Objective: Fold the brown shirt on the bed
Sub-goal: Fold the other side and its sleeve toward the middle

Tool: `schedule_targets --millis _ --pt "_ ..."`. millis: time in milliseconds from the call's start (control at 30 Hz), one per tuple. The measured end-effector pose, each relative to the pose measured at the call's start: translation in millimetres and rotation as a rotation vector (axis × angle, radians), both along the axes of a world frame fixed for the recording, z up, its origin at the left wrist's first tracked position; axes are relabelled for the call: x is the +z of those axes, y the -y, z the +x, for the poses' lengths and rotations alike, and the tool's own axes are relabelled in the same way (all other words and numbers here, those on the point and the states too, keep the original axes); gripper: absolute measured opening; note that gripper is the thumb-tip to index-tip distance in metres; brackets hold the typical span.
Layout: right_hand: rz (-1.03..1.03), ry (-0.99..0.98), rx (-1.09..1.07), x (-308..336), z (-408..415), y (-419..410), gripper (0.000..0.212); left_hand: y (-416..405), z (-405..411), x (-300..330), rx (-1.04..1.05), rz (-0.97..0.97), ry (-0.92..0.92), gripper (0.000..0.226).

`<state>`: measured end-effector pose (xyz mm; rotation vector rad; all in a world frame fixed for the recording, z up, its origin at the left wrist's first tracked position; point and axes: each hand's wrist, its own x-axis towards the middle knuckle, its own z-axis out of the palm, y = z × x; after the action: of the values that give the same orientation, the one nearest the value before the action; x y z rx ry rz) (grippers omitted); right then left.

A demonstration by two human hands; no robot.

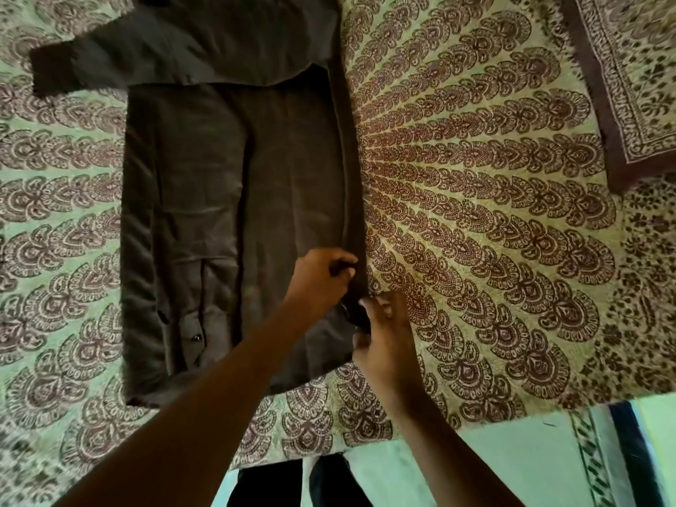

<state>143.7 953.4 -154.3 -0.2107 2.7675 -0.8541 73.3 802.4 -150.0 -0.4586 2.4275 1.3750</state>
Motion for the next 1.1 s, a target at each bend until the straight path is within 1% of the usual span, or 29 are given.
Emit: schedule_targets --millis 67,133,233,333,400,500,533,567,633,667,700,767,833,867,967,1100 --pt "0.048 0.008 -0.057 -6 3 -1 0.052 2 3 -2 0.020 -0.019 0.027 0.036" --pt "0.056 -0.008 -0.067 -9 4 -3 0.050 3 6 -5 -0.001 -0.014 0.031 0.046" --pt "0.076 -0.080 0.000 -12 7 -4 0.044 4 11 -7 -0.073 -0.057 -0.032 0.057" --pt "0.151 -0.121 0.070 -16 12 -3 0.043 7 16 -8 -0.147 -0.056 -0.053 0.072" --pt "0.176 -0.100 0.087 -16 13 -4 0.042 7 19 -9 -0.212 -0.057 -0.028 0.077" --pt "0.216 -0.071 0.074 -18 10 -8 0.035 7 23 -10 -0.304 -0.090 -0.019 0.077" --pt "0.228 -0.075 0.069 -17 9 -10 0.032 7 26 -10 -0.341 -0.126 -0.032 0.077" --pt "0.229 -0.089 0.065 -17 9 -13 0.031 8 28 -9 -0.387 -0.209 -0.054 0.078" --pt "0.185 -0.145 0.055 -16 7 -18 0.030 10 32 -6 -0.485 -0.497 -0.122 0.081" --pt "0.157 -0.171 0.038 -16 4 -18 0.030 12 32 -4 -0.509 -0.604 -0.157 0.085" --pt "0.135 -0.194 0.018 -16 -1 -18 0.029 15 30 -3 -0.526 -0.661 -0.175 0.091" --pt "0.095 -0.245 -0.012 -18 -16 -14 0.026 22 24 -3 -0.573 -0.683 -0.164 0.105" --pt "0.066 -0.293 0.016 -20 -38 -11 0.018 26 16 -7 -0.631 -0.692 -0.111 0.115" --pt "0.063 -0.289 0.066 -21 -50 -9 0.022 28 13 -10 -0.655 -0.700 -0.082 0.118" --pt "0.122 -0.197 0.312 -24 -85 -9 0.049 32 7 -14 -0.700 -0.706 -0.016 0.129" --pt "0.251 -0.189 0.571 -28 -104 -26 0.068 33 4 -14 -0.748 -0.718 0.043 0.147"
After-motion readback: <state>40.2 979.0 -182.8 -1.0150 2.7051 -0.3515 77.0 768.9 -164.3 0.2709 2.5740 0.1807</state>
